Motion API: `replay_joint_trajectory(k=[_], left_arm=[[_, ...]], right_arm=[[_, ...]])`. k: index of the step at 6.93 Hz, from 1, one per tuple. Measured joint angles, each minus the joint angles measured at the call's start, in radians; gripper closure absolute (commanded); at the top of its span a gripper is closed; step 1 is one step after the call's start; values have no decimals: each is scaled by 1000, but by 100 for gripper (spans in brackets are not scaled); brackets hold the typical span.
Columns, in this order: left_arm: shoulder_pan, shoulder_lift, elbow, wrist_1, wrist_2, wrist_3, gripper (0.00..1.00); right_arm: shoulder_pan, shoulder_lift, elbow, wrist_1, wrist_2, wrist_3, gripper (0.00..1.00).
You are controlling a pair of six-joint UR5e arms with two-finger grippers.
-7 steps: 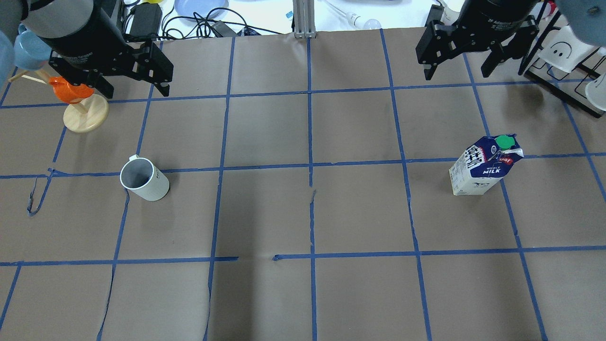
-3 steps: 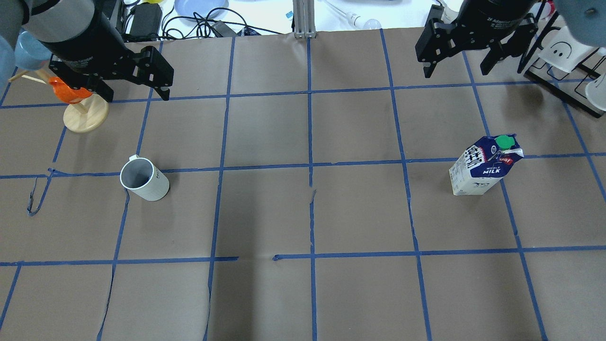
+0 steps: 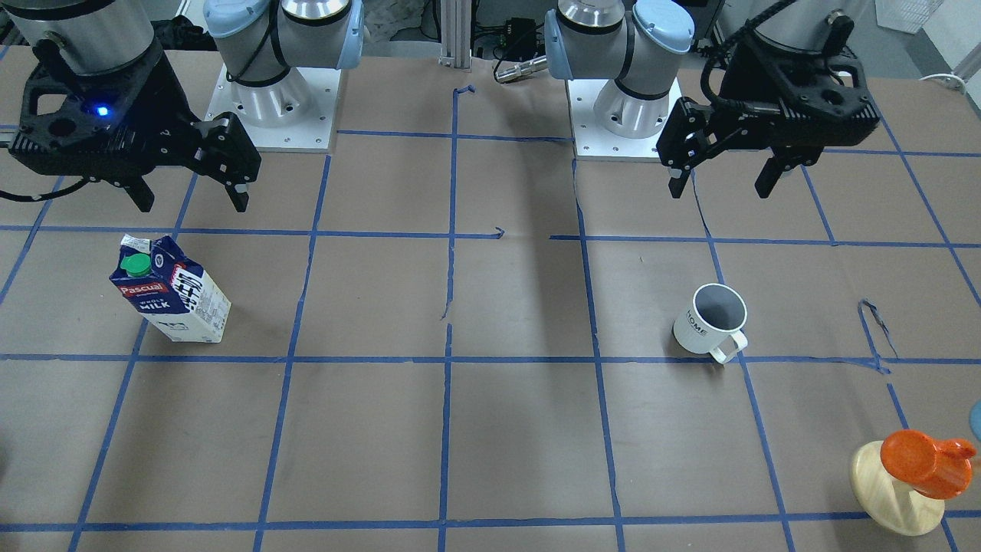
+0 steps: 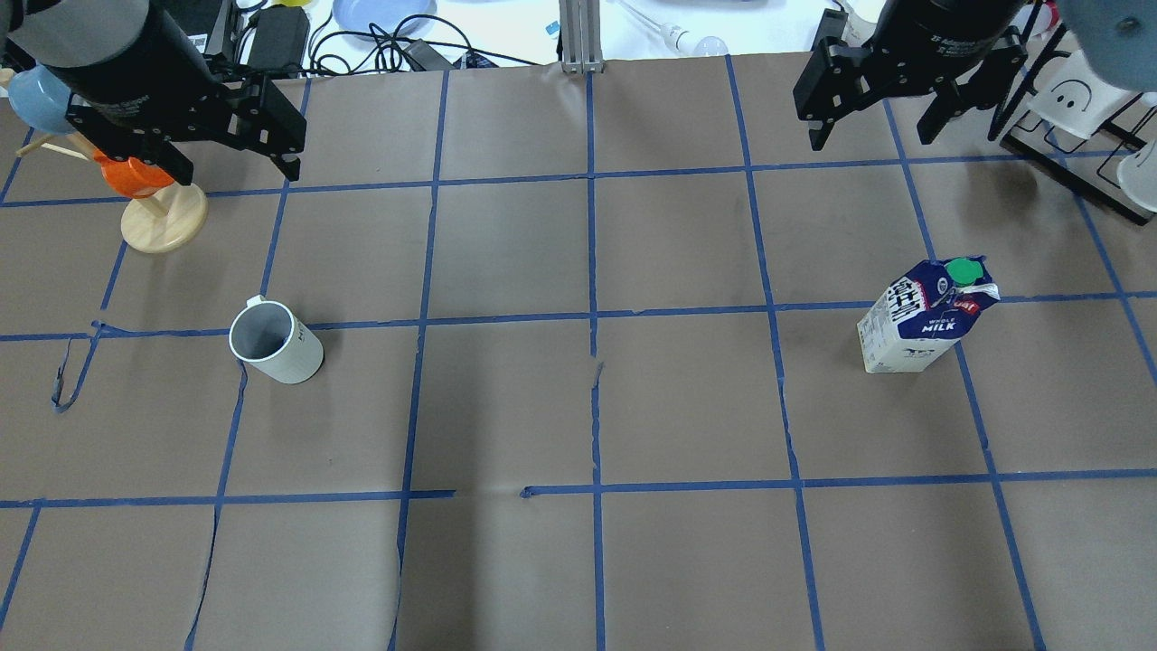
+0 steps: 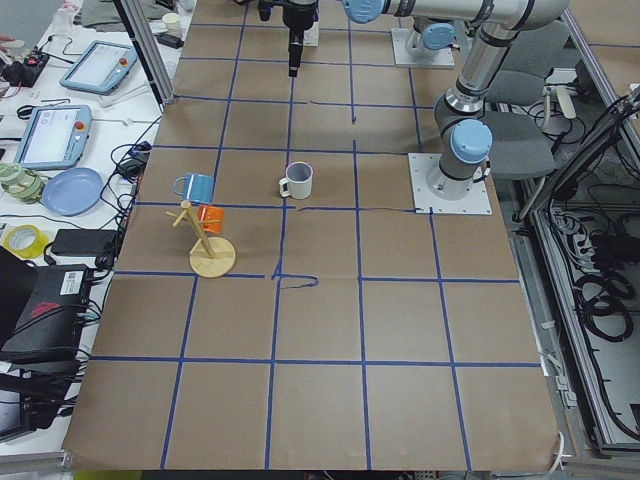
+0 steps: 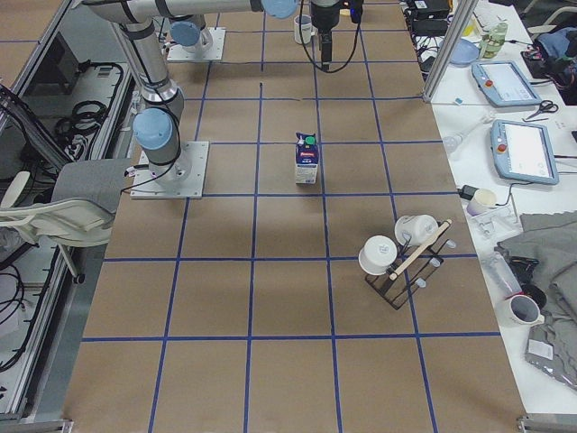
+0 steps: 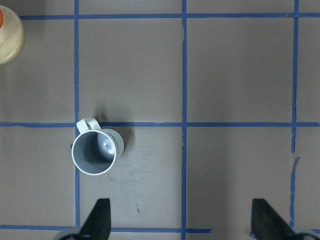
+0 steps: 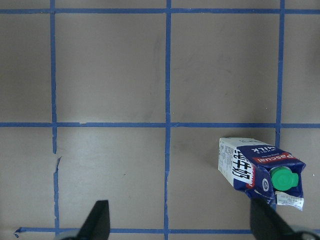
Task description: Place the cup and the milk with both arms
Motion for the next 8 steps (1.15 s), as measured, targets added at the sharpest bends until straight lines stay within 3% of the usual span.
replay_joint_trajectory(k=[6, 8], left_arm=[[187, -56, -86, 13, -10, 152, 0], [251, -109, -157, 118, -9, 250, 0]], right_arm=[[0, 0, 0, 0, -16, -3, 0], [0, 1, 0, 0, -15, -4, 0]])
